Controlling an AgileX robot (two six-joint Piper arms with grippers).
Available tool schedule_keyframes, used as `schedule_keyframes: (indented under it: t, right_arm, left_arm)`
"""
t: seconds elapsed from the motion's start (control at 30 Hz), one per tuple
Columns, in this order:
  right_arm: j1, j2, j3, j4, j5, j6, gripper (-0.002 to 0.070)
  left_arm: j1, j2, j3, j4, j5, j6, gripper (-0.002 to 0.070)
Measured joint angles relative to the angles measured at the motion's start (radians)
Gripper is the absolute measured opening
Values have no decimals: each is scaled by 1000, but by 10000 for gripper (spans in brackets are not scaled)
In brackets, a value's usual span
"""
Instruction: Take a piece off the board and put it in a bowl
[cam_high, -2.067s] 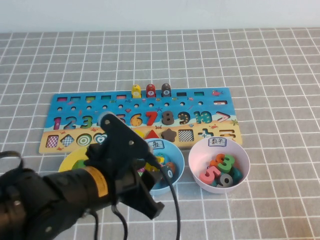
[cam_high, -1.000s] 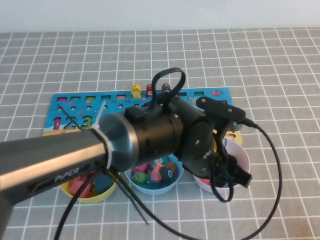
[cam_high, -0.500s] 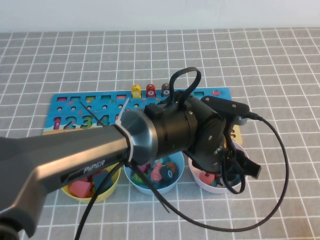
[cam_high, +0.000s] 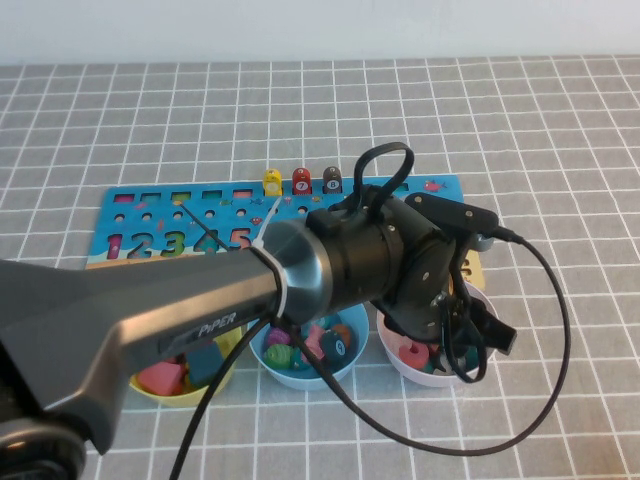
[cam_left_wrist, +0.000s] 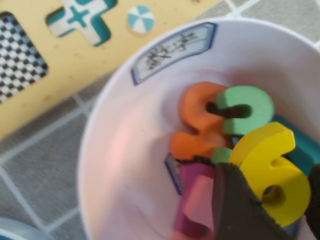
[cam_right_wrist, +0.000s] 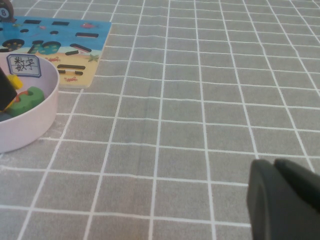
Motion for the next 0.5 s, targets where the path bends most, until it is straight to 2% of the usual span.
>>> schedule_keyframes:
  t: [0.13,0.37,0.5]
  right_arm:
    - [0,0,0,0,0,0,-17]
    - [0,0,0,0,0,0,-17]
    - [0,0,0,0,0,0,-17]
  left_arm:
    - [1,0,-4,9,2,32,265]
    - [1,0,-6,8,2,37,444]
    - [1,0,-6,8,5,37,476]
